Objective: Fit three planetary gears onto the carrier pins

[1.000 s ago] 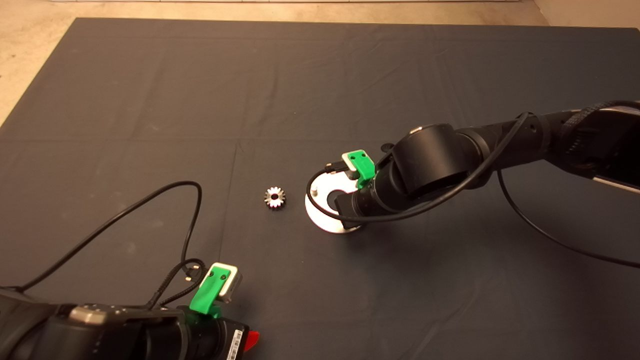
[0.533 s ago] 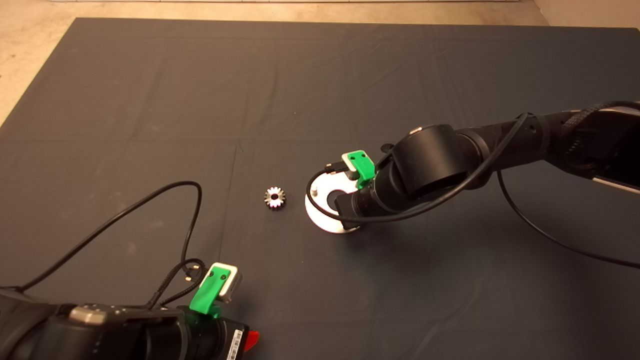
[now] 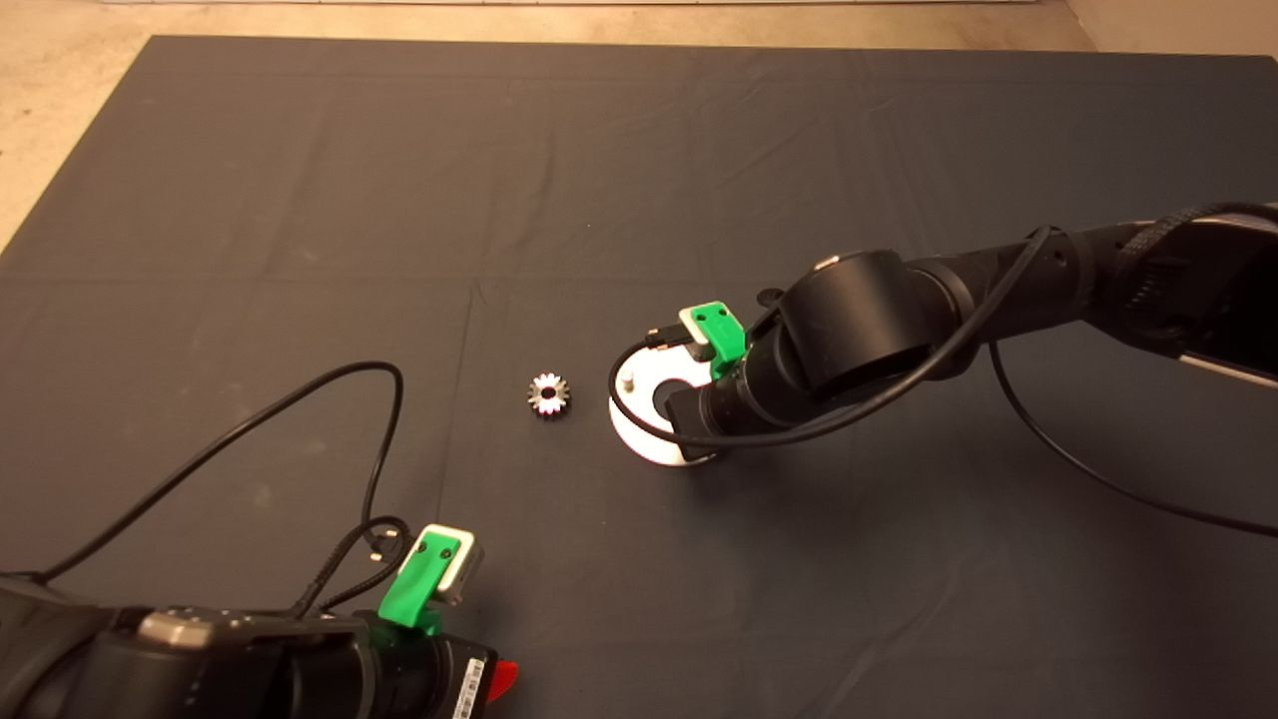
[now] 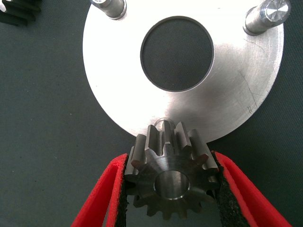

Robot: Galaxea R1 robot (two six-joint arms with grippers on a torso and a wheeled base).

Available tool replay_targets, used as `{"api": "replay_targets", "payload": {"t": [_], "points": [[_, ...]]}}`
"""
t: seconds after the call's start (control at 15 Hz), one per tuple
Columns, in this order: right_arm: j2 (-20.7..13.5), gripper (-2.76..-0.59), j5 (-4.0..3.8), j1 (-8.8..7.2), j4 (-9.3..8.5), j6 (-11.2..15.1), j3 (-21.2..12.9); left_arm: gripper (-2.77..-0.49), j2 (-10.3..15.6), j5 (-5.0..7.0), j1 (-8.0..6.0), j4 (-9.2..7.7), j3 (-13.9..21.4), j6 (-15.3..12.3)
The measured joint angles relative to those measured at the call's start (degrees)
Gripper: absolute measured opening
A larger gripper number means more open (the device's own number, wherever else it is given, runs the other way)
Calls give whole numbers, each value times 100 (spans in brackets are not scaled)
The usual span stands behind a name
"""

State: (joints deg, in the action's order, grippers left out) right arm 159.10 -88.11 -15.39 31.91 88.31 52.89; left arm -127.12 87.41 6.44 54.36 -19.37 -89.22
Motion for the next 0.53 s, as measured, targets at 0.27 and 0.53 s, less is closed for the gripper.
{"api": "replay_targets", "payload": {"t": [0.27, 0.53], "points": [[63, -229, 9, 45, 0, 0, 5, -164, 0, 0, 0, 0, 0, 0], [61, -229, 2, 206, 0, -2, 24, -164, 0, 2, 0, -1, 0, 0]]}}
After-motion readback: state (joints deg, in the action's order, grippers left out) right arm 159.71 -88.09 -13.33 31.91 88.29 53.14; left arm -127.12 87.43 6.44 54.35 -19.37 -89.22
